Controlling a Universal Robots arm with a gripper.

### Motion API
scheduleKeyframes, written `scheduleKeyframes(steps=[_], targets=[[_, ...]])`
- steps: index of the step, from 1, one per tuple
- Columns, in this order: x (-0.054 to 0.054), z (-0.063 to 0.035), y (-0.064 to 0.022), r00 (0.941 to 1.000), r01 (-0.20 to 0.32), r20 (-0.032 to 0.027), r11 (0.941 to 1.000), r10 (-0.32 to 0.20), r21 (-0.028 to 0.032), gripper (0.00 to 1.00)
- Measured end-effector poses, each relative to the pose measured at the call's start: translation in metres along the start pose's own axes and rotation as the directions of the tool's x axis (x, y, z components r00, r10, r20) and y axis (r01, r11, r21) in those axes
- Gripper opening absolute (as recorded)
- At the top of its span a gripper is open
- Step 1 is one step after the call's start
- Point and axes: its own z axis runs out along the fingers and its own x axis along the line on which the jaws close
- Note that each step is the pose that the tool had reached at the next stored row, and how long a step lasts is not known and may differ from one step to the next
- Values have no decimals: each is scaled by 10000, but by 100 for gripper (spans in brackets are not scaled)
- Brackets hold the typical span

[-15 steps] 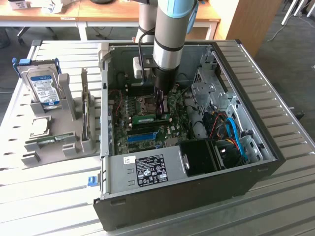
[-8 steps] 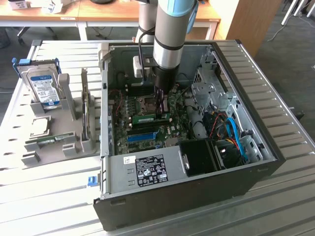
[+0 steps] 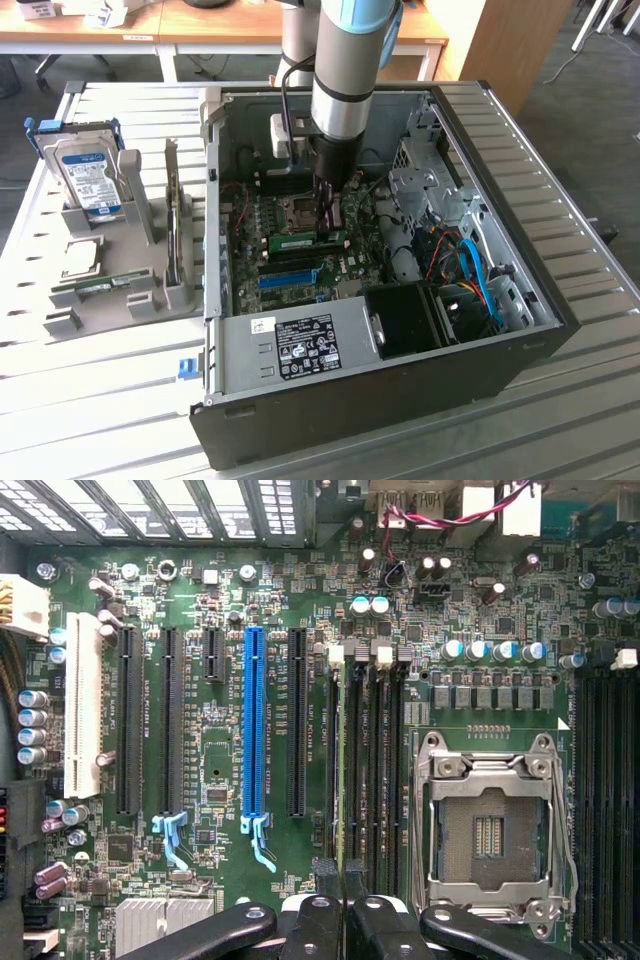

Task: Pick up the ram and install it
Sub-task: 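Insert the ram into the slot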

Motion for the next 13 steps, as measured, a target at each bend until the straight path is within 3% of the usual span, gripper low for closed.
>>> scheduleKeyframes(steps=[13], targets=[[0, 10, 0, 10000, 77, -4, 10000, -77, 0, 12]])
